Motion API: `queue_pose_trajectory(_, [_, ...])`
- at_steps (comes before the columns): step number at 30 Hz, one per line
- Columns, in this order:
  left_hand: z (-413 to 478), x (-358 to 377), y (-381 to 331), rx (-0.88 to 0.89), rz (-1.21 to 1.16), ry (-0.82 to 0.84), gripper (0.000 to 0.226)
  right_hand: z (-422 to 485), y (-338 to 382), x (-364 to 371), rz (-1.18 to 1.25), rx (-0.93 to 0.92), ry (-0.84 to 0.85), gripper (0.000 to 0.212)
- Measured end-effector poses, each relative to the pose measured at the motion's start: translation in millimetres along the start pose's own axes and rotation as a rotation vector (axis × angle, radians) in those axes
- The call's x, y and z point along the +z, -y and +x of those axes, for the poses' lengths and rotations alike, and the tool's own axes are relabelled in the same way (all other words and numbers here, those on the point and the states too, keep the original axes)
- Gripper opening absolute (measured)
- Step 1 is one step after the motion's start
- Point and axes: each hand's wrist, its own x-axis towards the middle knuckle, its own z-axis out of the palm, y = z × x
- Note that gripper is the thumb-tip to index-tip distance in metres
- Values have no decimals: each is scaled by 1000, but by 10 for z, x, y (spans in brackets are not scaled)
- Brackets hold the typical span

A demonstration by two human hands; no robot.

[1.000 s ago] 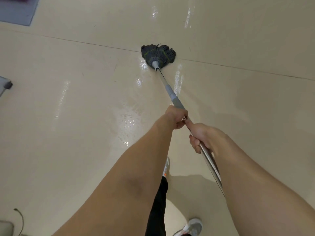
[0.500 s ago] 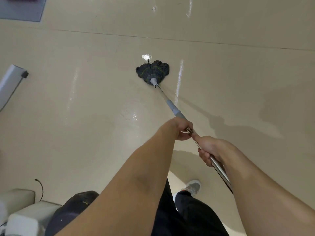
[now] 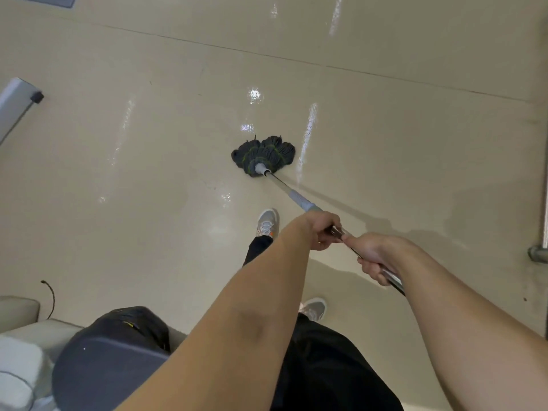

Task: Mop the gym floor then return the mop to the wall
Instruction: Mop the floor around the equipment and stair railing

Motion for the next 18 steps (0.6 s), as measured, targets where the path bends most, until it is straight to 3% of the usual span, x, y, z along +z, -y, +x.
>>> queue_pose_trajectory(4, [118,-558,-386,58,-70,-138,12,180,763,118,-55,-69,73,73])
queue_pose_trajectory(9, [315,-1343,-1199,201,-115,-345,4,354,1991,-16,62,-185,83,78])
queue_pose_trajectory(12, [387,-1701,-1675,278,-123,-413,11,426,2599,-190,105,-222,122,78])
queue_pose_trajectory(18, [485,-1645,-1995,298,-105,-351,26,332,2559,-534,495,-163,225,55])
